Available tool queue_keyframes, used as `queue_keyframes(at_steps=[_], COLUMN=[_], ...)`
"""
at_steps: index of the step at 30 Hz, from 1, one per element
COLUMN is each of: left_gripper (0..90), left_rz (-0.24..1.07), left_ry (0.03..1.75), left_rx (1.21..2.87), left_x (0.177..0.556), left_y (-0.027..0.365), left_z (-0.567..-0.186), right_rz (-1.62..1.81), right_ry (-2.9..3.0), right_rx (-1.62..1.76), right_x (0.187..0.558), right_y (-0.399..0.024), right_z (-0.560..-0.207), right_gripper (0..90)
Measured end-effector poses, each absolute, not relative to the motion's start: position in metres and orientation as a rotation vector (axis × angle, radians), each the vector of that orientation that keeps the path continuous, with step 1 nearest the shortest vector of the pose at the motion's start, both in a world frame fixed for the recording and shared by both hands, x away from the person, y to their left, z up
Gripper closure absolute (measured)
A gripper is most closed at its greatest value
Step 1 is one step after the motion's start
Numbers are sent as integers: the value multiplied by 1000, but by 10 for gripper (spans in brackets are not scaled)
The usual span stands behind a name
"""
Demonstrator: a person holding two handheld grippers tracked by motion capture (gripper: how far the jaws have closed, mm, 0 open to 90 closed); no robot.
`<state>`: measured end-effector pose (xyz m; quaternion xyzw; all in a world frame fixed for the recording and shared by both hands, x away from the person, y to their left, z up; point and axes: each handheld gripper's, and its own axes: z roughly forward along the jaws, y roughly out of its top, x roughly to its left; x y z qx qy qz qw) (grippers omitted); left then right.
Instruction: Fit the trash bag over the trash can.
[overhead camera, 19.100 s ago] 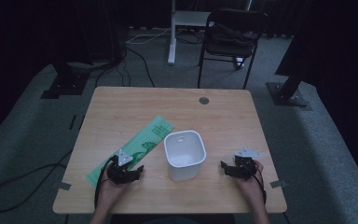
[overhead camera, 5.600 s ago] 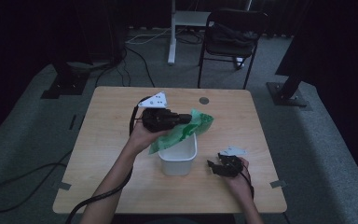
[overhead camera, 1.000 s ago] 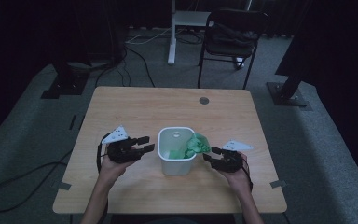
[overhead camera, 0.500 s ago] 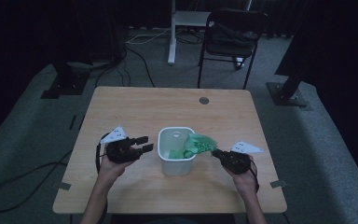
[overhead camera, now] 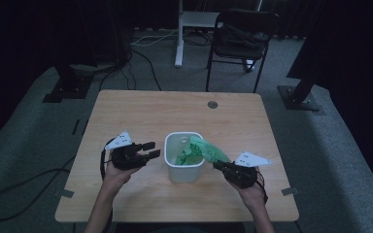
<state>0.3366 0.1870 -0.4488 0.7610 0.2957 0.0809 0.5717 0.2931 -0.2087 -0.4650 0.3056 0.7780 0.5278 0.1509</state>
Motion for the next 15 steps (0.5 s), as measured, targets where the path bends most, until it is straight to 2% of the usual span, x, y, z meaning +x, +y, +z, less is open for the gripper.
queue_keyframes(at_steps=[6,10,15], left_gripper=[558,558,558], left_rz=[187,184,184], left_ry=[696,693,698], left_rx=[1784,1791,1789], left_x=[337,337,338], left_y=[187,186,187], left_z=[-450,-451,-451], right_rz=[1529,1510,1531], right_ry=[2289,2316,2328], right_rx=[794,806,828], right_x=[287,290,293], right_y=[-196,-195,-201], right_z=[-459,-466,-469], right_gripper=[864,803,681])
